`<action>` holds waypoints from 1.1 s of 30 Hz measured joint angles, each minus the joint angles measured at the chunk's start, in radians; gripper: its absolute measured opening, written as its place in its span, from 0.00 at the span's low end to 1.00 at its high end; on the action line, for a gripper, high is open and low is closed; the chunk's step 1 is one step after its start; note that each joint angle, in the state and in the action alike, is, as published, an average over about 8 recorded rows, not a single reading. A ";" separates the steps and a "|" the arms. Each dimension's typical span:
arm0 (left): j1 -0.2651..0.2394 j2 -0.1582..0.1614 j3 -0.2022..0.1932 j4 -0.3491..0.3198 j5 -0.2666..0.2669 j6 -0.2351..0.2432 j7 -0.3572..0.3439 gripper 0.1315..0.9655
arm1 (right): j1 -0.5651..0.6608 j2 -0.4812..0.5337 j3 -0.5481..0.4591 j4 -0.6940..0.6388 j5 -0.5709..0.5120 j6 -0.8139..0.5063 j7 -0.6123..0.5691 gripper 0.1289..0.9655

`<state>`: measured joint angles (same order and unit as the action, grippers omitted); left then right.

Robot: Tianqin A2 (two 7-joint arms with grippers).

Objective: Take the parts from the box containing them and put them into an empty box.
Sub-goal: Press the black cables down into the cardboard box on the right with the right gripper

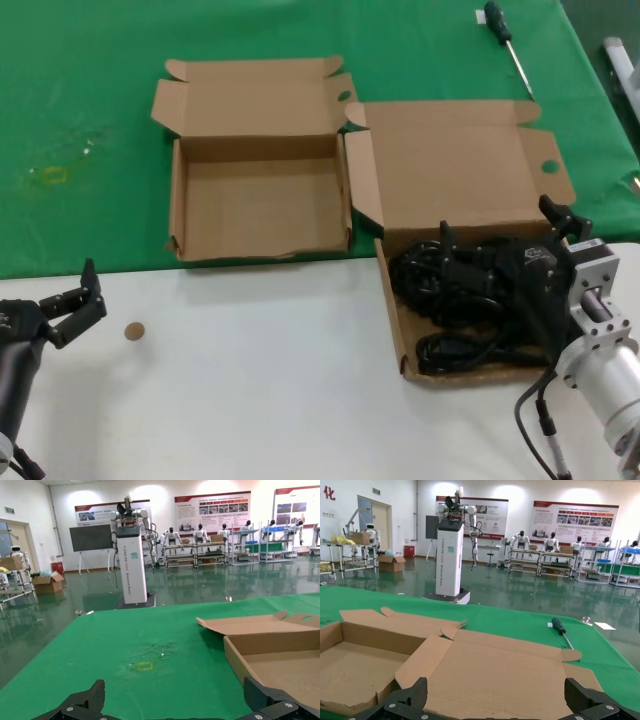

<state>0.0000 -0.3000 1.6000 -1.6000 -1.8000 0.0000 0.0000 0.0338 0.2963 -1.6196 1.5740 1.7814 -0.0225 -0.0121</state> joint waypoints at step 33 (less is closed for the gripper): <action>0.000 0.000 0.000 0.000 0.000 0.000 0.000 1.00 | 0.000 0.000 0.000 0.000 0.000 0.000 0.000 1.00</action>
<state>0.0000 -0.3000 1.6000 -1.6000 -1.8000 0.0000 0.0000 0.0338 0.2963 -1.6196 1.5740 1.7814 -0.0225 -0.0121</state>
